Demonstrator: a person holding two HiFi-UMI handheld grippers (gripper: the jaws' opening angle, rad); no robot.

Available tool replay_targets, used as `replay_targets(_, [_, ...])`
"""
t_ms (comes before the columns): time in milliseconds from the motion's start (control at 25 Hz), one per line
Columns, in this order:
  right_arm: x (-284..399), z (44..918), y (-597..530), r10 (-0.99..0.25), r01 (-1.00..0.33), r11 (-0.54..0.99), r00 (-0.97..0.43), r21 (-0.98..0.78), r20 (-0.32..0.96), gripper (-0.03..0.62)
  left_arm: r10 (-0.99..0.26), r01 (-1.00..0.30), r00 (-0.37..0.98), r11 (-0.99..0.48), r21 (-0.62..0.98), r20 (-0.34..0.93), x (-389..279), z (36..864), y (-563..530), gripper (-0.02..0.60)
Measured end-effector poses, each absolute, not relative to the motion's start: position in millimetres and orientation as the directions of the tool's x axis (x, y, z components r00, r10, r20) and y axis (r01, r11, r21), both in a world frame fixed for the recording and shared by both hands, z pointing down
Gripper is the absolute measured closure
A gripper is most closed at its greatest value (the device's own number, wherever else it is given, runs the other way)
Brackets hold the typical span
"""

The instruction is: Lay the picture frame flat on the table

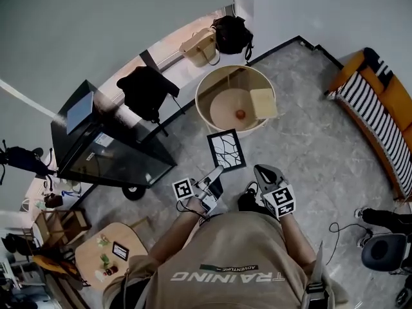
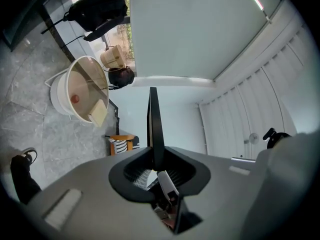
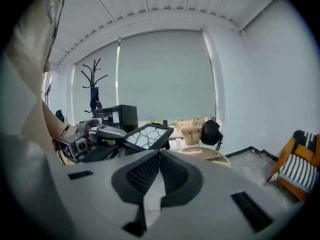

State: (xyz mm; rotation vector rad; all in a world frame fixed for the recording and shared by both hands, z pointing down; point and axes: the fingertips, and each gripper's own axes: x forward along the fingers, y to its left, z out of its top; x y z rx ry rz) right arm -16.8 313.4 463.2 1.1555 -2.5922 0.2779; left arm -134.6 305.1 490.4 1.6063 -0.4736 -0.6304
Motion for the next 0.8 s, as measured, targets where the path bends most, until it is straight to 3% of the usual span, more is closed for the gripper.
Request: replay_targets(800, [88,487,140,-0.663,-0.73,0.68,-0.653,-0.07,0.367,0.588,-0.647,0.025,0.756,-0.121,0.992,-0.098,-49,499,119,0.505])
